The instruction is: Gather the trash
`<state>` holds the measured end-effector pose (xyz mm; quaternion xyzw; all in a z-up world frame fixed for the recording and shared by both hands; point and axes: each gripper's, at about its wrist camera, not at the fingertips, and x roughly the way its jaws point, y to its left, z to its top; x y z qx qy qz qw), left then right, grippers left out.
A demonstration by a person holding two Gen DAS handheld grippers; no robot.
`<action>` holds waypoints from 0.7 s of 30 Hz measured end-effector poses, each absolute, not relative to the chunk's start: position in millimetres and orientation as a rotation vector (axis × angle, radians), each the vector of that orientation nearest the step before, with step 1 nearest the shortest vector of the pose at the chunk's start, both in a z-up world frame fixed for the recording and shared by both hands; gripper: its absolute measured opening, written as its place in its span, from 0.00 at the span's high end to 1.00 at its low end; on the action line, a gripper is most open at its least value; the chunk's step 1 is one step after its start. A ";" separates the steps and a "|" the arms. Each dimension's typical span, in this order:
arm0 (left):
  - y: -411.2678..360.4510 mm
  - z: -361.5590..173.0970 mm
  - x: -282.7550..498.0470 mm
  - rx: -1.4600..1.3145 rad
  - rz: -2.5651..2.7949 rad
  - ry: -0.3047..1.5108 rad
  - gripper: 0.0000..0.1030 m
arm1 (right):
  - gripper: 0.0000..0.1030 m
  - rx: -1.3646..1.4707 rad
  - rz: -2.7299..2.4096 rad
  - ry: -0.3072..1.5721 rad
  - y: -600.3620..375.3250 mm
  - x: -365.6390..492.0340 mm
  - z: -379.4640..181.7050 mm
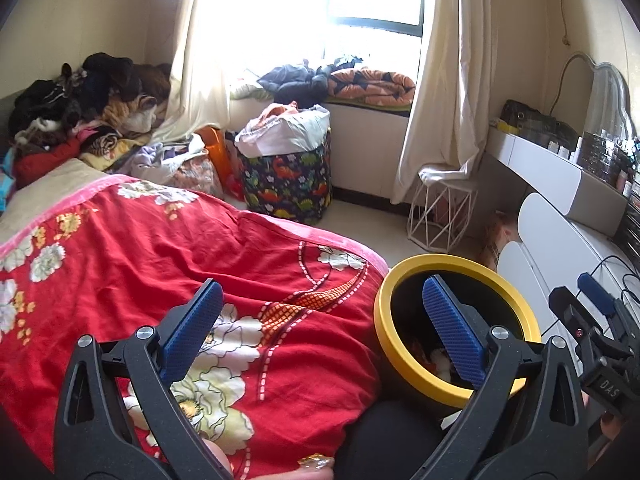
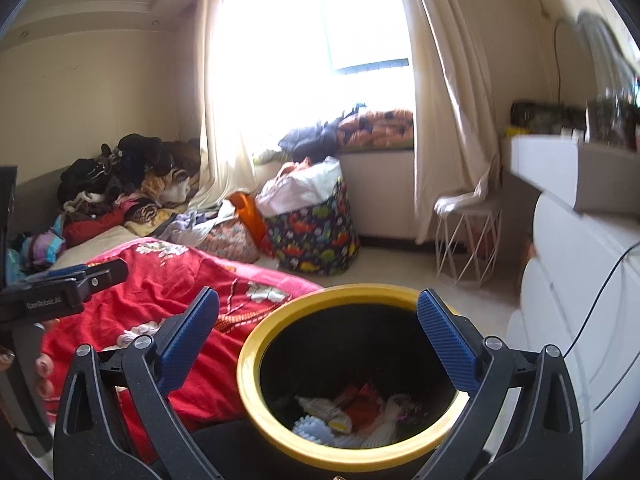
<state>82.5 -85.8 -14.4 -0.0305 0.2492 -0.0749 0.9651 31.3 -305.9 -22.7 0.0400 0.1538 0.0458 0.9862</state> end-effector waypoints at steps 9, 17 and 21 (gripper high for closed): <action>-83.8 -13.8 71.8 -0.072 -0.146 0.469 0.11 | 0.06 0.039 0.050 0.230 -302.6 24.6 -20.8; -86.5 -13.8 69.2 -0.067 -0.155 0.467 0.11 | 0.06 0.041 0.020 0.220 -305.5 23.6 -21.1; -86.1 -12.9 68.9 -0.070 -0.154 0.459 0.11 | 0.06 0.040 0.016 0.219 -304.4 25.2 -21.8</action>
